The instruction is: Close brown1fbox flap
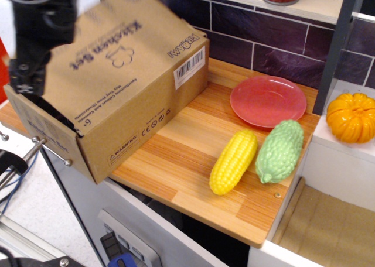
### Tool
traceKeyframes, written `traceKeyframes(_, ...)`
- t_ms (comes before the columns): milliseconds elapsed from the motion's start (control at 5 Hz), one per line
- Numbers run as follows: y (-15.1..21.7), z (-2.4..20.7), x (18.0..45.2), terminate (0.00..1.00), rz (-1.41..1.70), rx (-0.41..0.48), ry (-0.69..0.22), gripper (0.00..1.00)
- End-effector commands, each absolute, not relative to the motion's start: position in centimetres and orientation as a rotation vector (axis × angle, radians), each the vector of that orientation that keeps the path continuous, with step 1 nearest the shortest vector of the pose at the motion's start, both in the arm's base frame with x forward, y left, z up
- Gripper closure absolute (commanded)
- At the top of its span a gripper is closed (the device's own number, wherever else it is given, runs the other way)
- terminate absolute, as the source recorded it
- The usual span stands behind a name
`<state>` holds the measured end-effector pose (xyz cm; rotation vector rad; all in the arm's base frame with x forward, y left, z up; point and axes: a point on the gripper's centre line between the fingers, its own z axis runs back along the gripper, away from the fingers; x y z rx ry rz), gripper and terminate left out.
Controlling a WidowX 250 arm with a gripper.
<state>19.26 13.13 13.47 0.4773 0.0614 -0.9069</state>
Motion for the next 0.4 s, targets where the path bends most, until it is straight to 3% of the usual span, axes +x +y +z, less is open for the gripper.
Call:
traceKeyframes(0,15.3,12.3,20.2,0.0,-0.883,0.427,0.015,0.0)
traceKeyframes(200,14.3,13.4,19.9,1.0,-0.869,0.426,0.001,0.0)
